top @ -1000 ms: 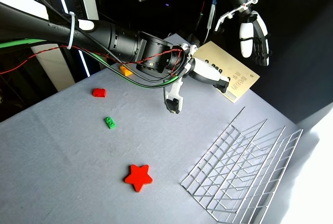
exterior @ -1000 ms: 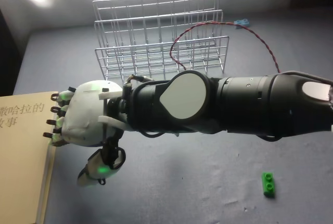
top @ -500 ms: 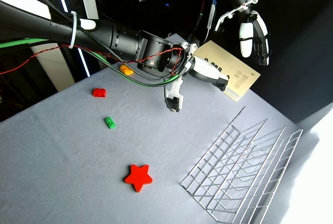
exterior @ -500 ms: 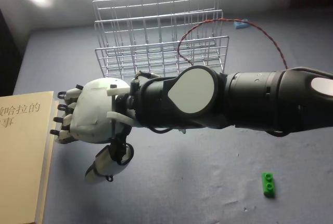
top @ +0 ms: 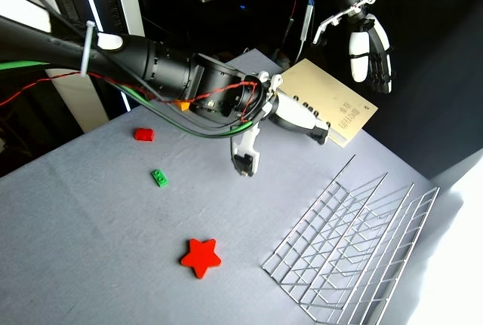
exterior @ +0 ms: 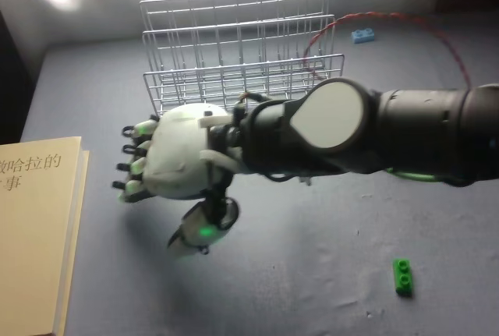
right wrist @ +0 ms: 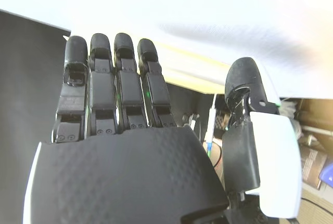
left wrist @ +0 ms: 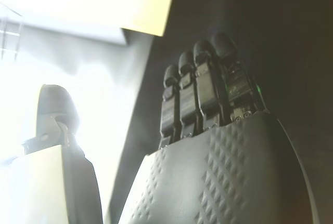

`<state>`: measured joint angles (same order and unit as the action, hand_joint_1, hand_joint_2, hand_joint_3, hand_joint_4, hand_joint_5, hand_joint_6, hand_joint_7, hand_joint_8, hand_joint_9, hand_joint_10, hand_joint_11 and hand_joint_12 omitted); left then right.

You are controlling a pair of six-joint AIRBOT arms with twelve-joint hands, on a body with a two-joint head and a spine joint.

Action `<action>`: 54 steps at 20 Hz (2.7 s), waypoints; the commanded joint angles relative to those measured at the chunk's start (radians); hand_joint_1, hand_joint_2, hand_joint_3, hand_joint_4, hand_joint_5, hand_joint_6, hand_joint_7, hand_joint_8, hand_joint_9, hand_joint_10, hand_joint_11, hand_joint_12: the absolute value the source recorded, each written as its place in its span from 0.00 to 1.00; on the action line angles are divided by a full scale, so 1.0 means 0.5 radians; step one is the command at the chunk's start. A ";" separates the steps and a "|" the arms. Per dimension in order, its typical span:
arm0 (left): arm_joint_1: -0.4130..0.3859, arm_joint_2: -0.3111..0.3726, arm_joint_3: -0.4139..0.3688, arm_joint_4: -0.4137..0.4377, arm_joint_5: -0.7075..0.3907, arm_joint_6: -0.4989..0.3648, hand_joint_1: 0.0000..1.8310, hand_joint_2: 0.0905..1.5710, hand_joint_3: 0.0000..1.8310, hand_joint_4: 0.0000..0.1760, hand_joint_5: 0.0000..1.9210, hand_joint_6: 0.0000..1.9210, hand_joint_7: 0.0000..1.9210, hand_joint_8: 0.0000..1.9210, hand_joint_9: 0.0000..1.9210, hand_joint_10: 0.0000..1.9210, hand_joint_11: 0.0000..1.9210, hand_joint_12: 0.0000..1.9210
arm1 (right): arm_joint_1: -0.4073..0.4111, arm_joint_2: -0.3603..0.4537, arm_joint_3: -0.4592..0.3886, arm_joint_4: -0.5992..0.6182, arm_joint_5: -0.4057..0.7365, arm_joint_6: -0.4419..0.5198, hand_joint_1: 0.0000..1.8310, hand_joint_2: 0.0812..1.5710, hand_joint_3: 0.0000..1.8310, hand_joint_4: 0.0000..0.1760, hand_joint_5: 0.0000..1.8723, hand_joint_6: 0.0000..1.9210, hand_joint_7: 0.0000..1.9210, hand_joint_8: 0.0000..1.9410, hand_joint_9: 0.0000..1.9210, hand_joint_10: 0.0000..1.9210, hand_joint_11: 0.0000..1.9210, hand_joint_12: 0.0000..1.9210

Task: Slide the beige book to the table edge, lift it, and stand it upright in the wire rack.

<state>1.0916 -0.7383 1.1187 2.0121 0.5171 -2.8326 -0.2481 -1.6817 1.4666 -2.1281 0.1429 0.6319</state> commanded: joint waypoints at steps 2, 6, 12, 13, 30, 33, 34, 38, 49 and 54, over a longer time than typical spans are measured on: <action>0.015 -0.022 0.053 -0.011 0.114 -0.017 0.38 0.62 0.00 0.00 0.14 0.00 0.14 0.00 0.14 0.00 0.00 0.38 | 0.015 0.090 -0.069 0.024 -0.072 -0.011 0.11 0.72 0.00 0.00 0.16 0.00 0.16 0.00 0.15 0.00 0.00 0.37; 0.038 -0.078 0.110 -0.065 0.064 -0.017 0.38 0.62 0.00 0.00 0.14 0.00 0.14 0.00 0.14 0.00 0.00 0.38 | 0.013 0.262 -0.217 0.023 -0.076 -0.025 0.11 0.72 0.00 0.00 0.16 0.00 0.16 0.00 0.15 0.00 0.00 0.38; 0.048 -0.149 0.205 -0.179 0.010 -0.017 0.37 0.60 0.00 0.00 0.14 0.00 0.15 0.00 0.15 0.00 0.00 0.41 | 0.026 0.453 -0.348 0.022 -0.073 -0.067 0.11 0.72 0.00 0.00 0.18 0.00 0.17 0.00 0.16 0.00 0.00 0.45; 0.048 -0.156 0.215 -0.193 -0.009 -0.017 0.37 0.61 0.00 0.00 0.14 0.00 0.15 0.00 0.15 0.00 0.00 0.41 | 0.030 0.481 -0.368 0.022 -0.073 -0.066 0.11 0.72 0.00 0.00 0.18 0.00 0.17 0.00 0.16 0.00 0.00 0.46; 0.039 -0.239 0.251 -0.275 -0.068 -0.017 0.35 0.60 0.00 0.00 0.13 0.00 0.14 0.00 0.13 0.00 0.00 0.36 | 0.157 0.979 -0.681 0.019 0.057 -0.079 0.14 0.71 0.00 0.00 0.18 0.00 0.17 0.00 0.16 0.00 0.00 0.48; 0.034 -0.250 0.248 -0.275 -0.073 -0.017 0.36 0.60 0.00 0.00 0.13 0.00 0.14 0.00 0.14 0.00 0.00 0.38 | 0.179 1.067 -0.754 0.021 0.062 -0.074 0.13 0.71 0.00 0.00 0.18 0.00 0.18 0.00 0.17 0.00 0.00 0.49; 0.034 -0.252 0.248 -0.275 -0.074 -0.017 0.35 0.60 0.00 0.00 0.12 0.00 0.14 0.00 0.14 0.00 0.00 0.38 | 0.185 1.080 -0.761 0.021 0.065 -0.074 0.12 0.71 0.00 0.00 0.18 0.00 0.18 0.00 0.17 0.00 0.00 0.49; 0.029 -0.270 0.256 -0.275 -0.074 -0.017 0.35 0.61 0.00 0.00 0.11 0.00 0.12 0.00 0.12 0.00 0.00 0.36 | 0.223 1.122 -0.769 0.022 0.056 -0.074 0.15 0.71 0.00 0.00 0.19 0.00 0.19 0.00 0.18 0.00 0.00 0.51; 0.029 -0.299 0.261 -0.274 -0.077 0.000 0.36 0.62 0.00 0.00 0.12 0.00 0.14 0.00 0.14 0.00 0.00 0.40 | 0.222 1.199 -0.775 0.024 -0.202 -0.074 0.14 0.71 0.00 0.00 0.19 0.00 0.19 0.00 0.18 0.00 0.00 0.51; 0.023 -0.303 0.257 -0.275 -0.083 0.000 0.39 0.62 0.00 0.00 0.14 0.00 0.15 0.00 0.15 0.00 0.00 0.44 | 0.227 1.232 -0.775 0.023 -0.188 -0.129 0.12 0.72 0.00 0.00 0.17 0.00 0.17 0.00 0.17 0.00 0.00 0.45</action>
<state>1.1103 -0.8948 1.2400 1.8721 0.3977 -2.8285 -0.1516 -1.0729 1.0801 -2.1242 0.0971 0.5697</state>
